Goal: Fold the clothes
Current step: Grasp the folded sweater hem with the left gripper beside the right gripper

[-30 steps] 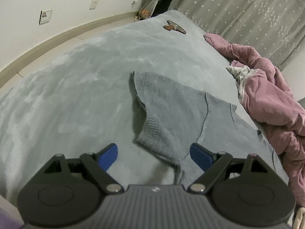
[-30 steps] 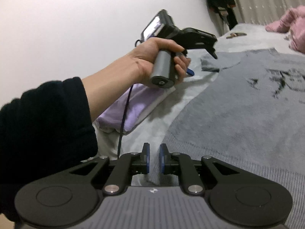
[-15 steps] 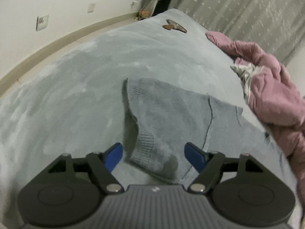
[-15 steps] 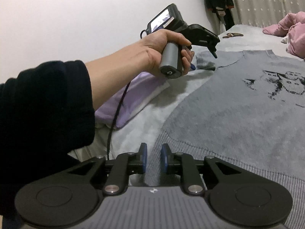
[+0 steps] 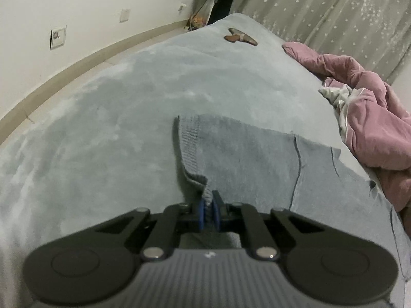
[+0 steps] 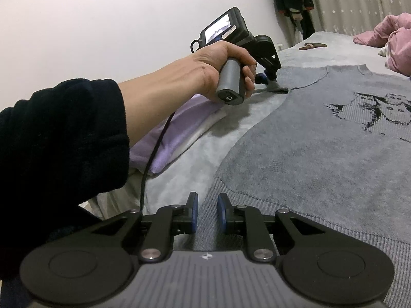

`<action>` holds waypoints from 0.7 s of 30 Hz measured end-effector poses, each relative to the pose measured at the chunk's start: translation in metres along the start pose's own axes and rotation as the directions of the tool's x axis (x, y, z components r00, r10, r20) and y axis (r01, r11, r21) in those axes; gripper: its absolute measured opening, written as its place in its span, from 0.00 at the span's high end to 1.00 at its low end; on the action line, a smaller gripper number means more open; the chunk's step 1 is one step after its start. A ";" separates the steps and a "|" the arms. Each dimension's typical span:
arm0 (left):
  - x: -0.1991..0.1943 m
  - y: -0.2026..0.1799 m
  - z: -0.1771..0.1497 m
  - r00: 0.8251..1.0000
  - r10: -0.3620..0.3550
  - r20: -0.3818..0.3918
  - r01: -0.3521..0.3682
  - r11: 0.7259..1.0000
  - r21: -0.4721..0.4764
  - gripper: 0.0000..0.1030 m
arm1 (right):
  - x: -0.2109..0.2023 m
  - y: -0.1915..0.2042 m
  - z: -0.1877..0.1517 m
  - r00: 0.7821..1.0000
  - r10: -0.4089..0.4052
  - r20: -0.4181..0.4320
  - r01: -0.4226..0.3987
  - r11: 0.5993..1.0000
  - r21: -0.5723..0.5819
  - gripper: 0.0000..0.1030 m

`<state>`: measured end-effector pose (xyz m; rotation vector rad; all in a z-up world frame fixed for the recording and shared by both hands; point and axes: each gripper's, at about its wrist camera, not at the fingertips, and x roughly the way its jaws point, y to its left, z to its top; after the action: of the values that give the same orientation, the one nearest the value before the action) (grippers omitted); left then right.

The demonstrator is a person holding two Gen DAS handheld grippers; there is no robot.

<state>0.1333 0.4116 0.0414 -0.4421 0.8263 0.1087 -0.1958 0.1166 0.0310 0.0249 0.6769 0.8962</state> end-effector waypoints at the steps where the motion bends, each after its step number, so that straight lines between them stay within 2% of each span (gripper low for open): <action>1: -0.002 0.002 0.001 1.000 -0.005 0.007 0.005 1.000 -0.010 0.93 | -0.001 0.001 -0.001 1.000 0.000 0.002 0.000 1.000 0.002 0.83; 5: -0.008 0.011 0.004 0.999 -0.012 0.030 0.013 0.999 -0.033 0.93 | -0.002 0.001 -0.003 1.000 -0.002 0.007 0.002 1.000 0.004 0.83; 9: -0.006 0.013 0.004 1.000 -0.004 0.018 0.005 0.999 -0.033 0.93 | -0.001 0.002 -0.004 1.000 -0.011 0.004 0.011 1.000 -0.006 0.81; 12: -0.005 0.012 0.004 1.000 -0.006 0.016 0.006 1.000 -0.030 0.93 | 0.002 0.007 -0.006 0.999 -0.038 0.010 0.039 0.997 -0.062 0.77; 16: -0.007 0.015 0.005 1.000 -0.015 0.016 0.016 0.999 -0.044 0.93 | 0.009 0.013 -0.009 0.994 -0.106 0.030 0.110 0.980 -0.165 0.78; 17: -0.007 0.016 0.005 1.000 -0.016 0.016 0.017 0.999 -0.049 0.93 | 0.009 0.013 -0.010 0.993 -0.112 0.030 0.116 0.978 -0.172 0.80; 18: -0.008 0.017 0.005 1.000 -0.017 0.017 0.018 0.998 -0.052 0.93 | 0.010 0.011 -0.010 0.993 -0.113 0.030 0.117 0.979 -0.165 0.88; 21: -0.013 0.018 0.006 0.999 -0.025 0.032 0.027 0.998 -0.057 0.93 | 0.009 -0.004 -0.009 0.997 -0.071 0.032 0.073 0.995 -0.062 0.90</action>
<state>0.1242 0.4313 0.0487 -0.5037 0.7881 0.1149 -0.1940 0.1181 0.0183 -0.0426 0.6173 0.8459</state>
